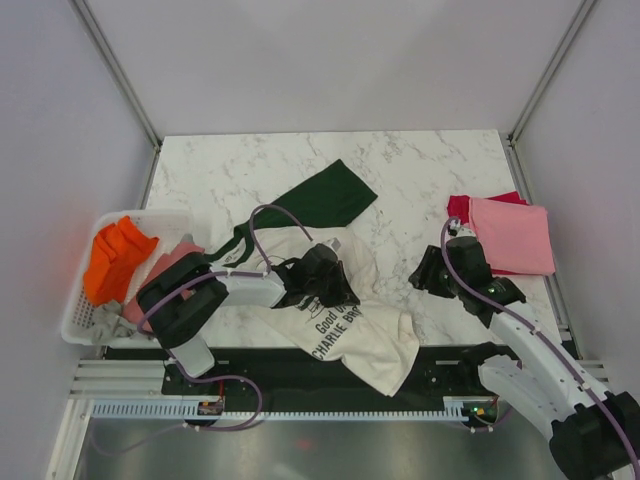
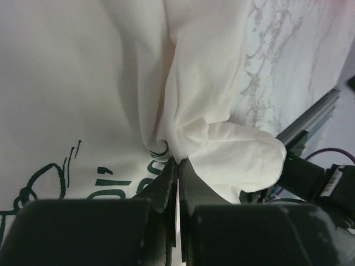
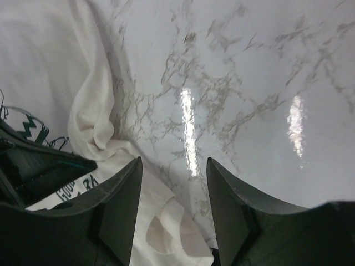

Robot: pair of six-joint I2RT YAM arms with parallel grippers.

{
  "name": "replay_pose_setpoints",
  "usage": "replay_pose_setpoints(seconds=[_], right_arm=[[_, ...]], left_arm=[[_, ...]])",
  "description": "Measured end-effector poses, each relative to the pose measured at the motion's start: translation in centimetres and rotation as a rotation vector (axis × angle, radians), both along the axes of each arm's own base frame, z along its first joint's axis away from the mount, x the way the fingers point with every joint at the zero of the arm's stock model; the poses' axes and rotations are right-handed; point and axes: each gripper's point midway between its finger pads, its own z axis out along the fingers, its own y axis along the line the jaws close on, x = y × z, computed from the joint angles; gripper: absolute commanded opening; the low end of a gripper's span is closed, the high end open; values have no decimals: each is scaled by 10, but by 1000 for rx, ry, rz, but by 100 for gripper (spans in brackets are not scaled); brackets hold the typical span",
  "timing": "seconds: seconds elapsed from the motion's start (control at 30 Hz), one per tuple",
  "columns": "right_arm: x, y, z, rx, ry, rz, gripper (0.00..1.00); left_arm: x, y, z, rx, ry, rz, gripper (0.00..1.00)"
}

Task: Fold and stack the t-shirts
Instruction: Flatten the tshirt out

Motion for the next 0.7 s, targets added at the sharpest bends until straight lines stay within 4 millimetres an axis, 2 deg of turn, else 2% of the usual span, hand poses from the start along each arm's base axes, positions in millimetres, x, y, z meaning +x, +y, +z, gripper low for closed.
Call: replay_pose_setpoints(seconds=[0.03, 0.23, 0.5, 0.7], right_arm=[[-6, 7, -7, 20, 34, 42, 59], [-29, 28, -22, 93, 103, 138, 62], [-55, 51, -19, 226, 143, 230, 65], [-66, 61, -20, 281, 181, 255, 64]], left_arm=[[2, 0, 1, -10, 0, -4, 2], [16, -1, 12, -80, -30, -13, 2], [14, 0, 13, -96, -38, -39, 2], [14, 0, 13, -97, -43, -43, 2]])
